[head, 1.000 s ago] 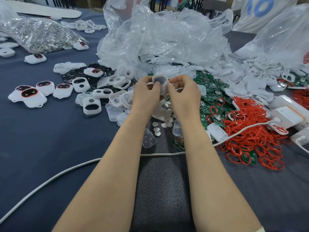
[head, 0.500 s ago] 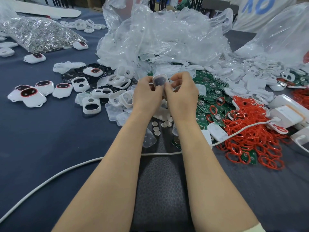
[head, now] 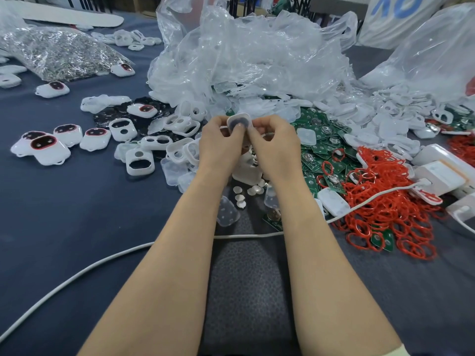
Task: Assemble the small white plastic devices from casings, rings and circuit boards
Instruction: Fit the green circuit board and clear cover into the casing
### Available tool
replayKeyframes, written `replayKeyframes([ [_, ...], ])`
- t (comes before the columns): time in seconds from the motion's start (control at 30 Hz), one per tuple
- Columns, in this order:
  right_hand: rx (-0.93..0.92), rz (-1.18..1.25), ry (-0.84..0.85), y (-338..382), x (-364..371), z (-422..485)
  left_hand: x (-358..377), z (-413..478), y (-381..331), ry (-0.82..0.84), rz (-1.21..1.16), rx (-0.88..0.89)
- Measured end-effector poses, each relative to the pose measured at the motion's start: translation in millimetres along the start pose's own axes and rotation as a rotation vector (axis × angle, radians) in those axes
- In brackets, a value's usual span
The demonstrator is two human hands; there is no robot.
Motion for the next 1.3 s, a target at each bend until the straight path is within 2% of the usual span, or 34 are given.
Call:
replayKeyframes([
  [0.1, 0.032, 0.021, -0.065, -3.3, -13.6, 2.9, 0.0, -0.5, 1.8, 0.036, -0.109, -0.049],
  [0.27, 0.111, -0.153, -0.151, -15.9, -43.5, 2.0, -2.8, -0.5, 2.5, 0.027, -0.218, -0.115],
  [0.43, 0.139, -0.343, -0.023, -22.7, -50.3, 1.7, -4.1, 0.6, 4.7, 0.007, -0.264, -0.164],
  [0.6, 0.151, -0.447, 0.141, -25.8, -33.7, 0.3, -5.6, 2.4, 4.0, -0.005, -0.212, -0.113],
  [0.77, 0.160, -0.546, 0.169, -27.0, -26.5, -0.6, -3.3, 2.0, 4.7, 0.008, -0.197, -0.115],
  [0.87, 0.175, -0.571, 0.181, -24.5, -26.0, -1.9, -1.1, 2.7, 7.4, 0.020, -0.238, -0.173],
  [1.0, 0.146, -0.522, 0.188, -19.0, -21.9, -3.2, 1.0, 5.8, 11.9, 0.035, -0.329, -0.293],
  [1.1, 0.117, -0.430, 0.074, -15.0, -28.8, -1.4, 2.7, 4.8, 11.0, 0.066, -0.345, -0.293],
  [1.2, 0.141, -0.161, -0.083, -14.2, -38.9, -0.1, 3.0, 3.8, 10.4, 0.098, -0.301, -0.269],
  [1.3, 0.176, 0.198, -0.126, -13.6, -35.6, 0.2, 3.6, 2.8, 9.8, 0.114, -0.253, -0.264],
])
Point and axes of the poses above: each hand's wrist, its own z-axis towards the middle knuckle, its own x-axis out of the palm, y = z × x, the point moved 7 cm from there along z, towards the middle knuckle, and after that the axes turned 10 degrees about -x, right-handed, at the moved point
